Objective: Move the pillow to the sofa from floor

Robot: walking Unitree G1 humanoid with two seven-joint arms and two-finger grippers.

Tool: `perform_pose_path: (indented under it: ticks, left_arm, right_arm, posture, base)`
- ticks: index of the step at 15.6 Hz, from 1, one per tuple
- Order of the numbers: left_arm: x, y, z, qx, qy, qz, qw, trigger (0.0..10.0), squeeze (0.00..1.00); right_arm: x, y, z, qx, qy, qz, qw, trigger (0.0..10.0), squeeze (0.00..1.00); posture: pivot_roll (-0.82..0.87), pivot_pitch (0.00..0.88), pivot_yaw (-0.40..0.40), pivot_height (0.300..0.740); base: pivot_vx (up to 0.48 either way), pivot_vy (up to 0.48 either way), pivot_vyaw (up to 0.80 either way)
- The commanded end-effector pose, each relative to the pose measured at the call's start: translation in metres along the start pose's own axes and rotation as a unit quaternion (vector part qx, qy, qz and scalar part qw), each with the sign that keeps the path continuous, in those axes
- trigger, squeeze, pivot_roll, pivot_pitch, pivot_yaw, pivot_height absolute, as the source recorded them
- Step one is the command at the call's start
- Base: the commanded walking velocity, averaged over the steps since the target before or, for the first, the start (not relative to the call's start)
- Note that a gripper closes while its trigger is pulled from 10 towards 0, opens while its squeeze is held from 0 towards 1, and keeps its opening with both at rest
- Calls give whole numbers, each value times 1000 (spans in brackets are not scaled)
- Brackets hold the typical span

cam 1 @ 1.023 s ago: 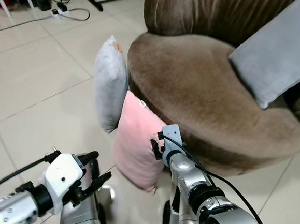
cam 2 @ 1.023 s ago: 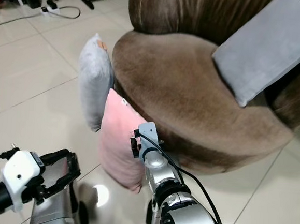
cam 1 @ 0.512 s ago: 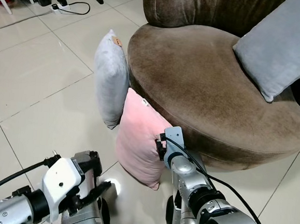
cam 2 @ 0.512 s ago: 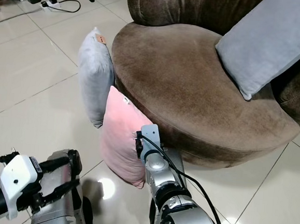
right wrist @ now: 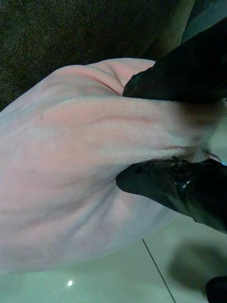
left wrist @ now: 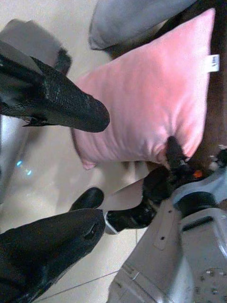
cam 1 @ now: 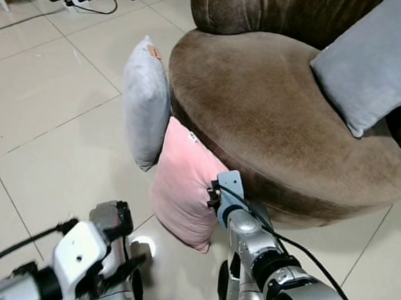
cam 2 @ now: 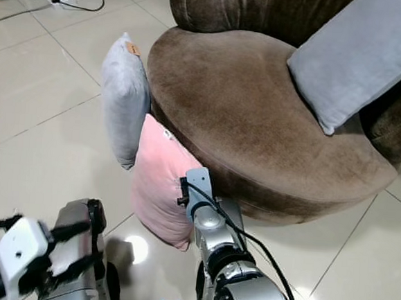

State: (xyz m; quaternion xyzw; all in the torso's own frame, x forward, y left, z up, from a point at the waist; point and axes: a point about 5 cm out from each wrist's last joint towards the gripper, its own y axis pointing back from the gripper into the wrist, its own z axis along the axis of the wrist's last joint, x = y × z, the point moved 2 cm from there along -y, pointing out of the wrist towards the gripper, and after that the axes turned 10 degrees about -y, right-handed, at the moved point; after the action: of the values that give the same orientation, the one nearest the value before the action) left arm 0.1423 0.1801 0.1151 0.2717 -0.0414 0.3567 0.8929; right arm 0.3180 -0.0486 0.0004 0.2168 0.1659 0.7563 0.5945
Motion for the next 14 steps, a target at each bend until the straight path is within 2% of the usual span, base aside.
perform_pose_path:
  ticks: [1, 5, 9, 10, 11, 12, 13, 14]
  left_arm:
    - [1, 3, 1, 4, -8, 7, 1000, 10000, 0]
    - [2, 4, 1, 5, -8, 24, 1000, 10000, 0]
    - [4, 5, -3, 9, 1, 54, 999, 10000, 0]
    - [8, 5, -5, 8, 7, 69, 998, 10000, 0]
    - [13, 3, -7, 3, 12, 84, 996, 10000, 0]
    - [15, 2, -7, 2, 13, 88, 996, 10000, 0]
    - [19, 1, -8, -1, 15, 99, 995, 10000, 0]
    - [25, -1, -9, -4, 13, 120, 993, 10000, 0]
  right_arm:
    - [15, -1, -2, 14, -1, 19, 1000, 0, 0]
    - [24, -1, 0, 18, 7, 40, 999, 0, 0]
    - [40, 0, 0, 22, 15, 89, 996, 0, 0]
    - [53, 1, 5, 17, 10, 135, 991, 0, 0]
    - [71, 5, 12, 6, 8, 214, 977, 0, 0]
    - [74, 6, 13, 5, 7, 234, 972, 0, 0]
    - [81, 9, 18, -2, 7, 283, 959, 0, 0]
    - [81, 13, 34, -32, -13, 323, 946, 0, 0]
  posture:
    - [36, 169, -46, 448]
    - [62, 149, -72, 448]
    - [74, 89, -89, 448]
    - [70, 50, -92, 448]
    - [61, 13, -92, 448]
    - [59, 4, -92, 448]
    - [50, 0, -91, 448]
    - [40, 0, -95, 448]
  base:
    - [0, 0, 0]
    - [0, 0, 0]
    - [0, 0, 0]
    - [0, 0, 0]
    - [0, 0, 0]
    - [0, 0, 0]
    - [0, 0, 0]
    - [0, 0, 0]
